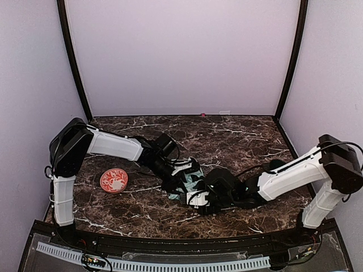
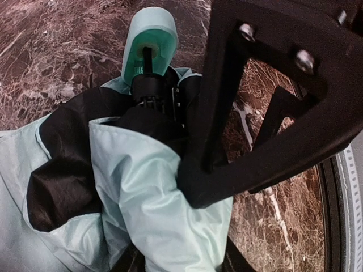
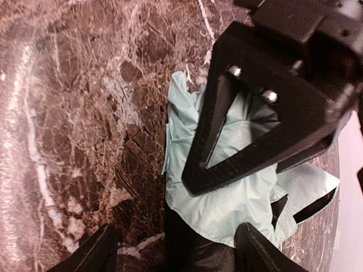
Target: Put away the umbrella
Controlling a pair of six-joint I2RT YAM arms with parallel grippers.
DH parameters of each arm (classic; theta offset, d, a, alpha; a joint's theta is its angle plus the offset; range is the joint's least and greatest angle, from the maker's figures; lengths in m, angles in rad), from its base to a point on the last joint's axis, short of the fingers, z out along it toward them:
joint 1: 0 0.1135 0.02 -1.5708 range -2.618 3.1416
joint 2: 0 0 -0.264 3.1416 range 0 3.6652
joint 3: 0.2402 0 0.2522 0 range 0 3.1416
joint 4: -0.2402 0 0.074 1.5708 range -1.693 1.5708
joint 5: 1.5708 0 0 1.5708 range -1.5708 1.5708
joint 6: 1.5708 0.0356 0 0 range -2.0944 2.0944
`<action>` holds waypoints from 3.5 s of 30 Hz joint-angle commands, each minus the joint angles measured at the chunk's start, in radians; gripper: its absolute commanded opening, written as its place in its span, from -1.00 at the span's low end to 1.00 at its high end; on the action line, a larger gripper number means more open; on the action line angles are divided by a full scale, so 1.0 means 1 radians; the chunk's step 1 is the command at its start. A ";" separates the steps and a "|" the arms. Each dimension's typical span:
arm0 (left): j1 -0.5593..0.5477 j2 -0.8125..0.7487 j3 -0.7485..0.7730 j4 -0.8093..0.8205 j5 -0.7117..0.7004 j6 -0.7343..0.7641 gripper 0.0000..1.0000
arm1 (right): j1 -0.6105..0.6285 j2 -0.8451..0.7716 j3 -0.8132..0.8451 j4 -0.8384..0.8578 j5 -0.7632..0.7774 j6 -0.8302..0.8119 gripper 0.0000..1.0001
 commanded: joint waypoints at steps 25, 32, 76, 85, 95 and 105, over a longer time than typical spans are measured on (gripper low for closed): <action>0.009 0.133 -0.028 -0.323 -0.067 0.011 -0.38 | -0.064 0.137 0.084 0.007 0.038 -0.131 0.79; 0.015 0.132 -0.010 -0.322 -0.022 0.028 -0.39 | -0.099 0.211 0.165 -0.102 -0.055 -0.076 0.03; 0.047 -0.498 -0.548 0.917 -0.008 -0.323 0.74 | -0.357 -0.382 0.228 -0.170 -0.382 0.160 -1.00; -0.013 -0.458 -0.608 1.109 -0.023 -0.380 0.37 | -0.367 -0.390 0.301 -0.189 -0.430 0.182 -1.00; -0.016 -0.397 -0.641 1.309 -0.048 -0.426 0.64 | -0.378 -0.421 0.385 -0.229 -0.529 0.204 -1.00; -0.035 -0.343 -0.599 1.369 -0.022 -0.439 0.70 | -0.379 -0.440 0.392 -0.219 -0.565 0.199 -1.00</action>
